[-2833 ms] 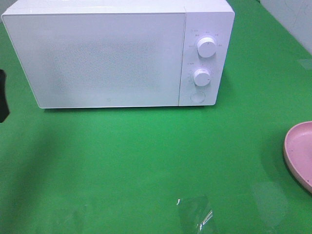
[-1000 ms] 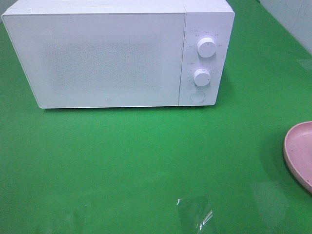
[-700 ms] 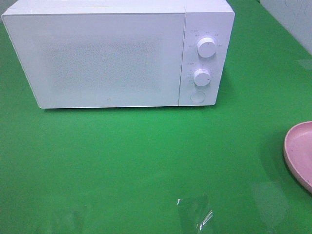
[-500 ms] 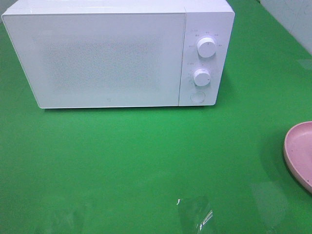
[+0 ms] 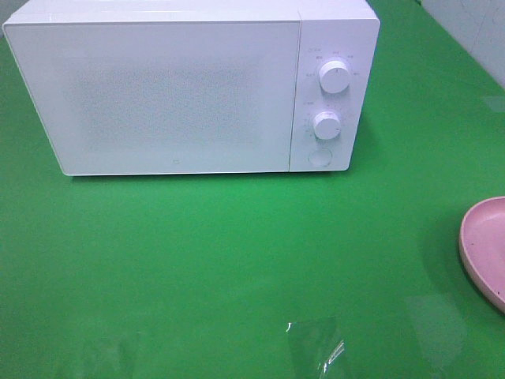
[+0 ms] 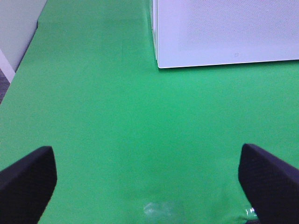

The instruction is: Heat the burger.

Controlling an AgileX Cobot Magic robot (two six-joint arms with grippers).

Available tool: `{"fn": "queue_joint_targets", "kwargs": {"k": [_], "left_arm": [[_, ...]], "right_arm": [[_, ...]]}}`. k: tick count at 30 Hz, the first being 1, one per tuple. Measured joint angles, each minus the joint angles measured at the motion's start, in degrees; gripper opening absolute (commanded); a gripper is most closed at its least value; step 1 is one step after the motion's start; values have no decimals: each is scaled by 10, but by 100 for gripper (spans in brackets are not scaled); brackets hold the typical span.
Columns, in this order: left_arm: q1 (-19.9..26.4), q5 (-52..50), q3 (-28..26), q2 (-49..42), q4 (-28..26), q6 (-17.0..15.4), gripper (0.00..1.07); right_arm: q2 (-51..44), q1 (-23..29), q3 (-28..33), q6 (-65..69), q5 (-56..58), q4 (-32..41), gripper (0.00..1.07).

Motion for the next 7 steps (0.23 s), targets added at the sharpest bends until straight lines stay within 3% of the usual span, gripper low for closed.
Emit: {"fn": "queue_joint_targets", "kwargs": {"k": [7], "left_arm": [[0,0,0,0,0,0,98]], "right_arm": [[0,0,0,0,0,0,73]]}}
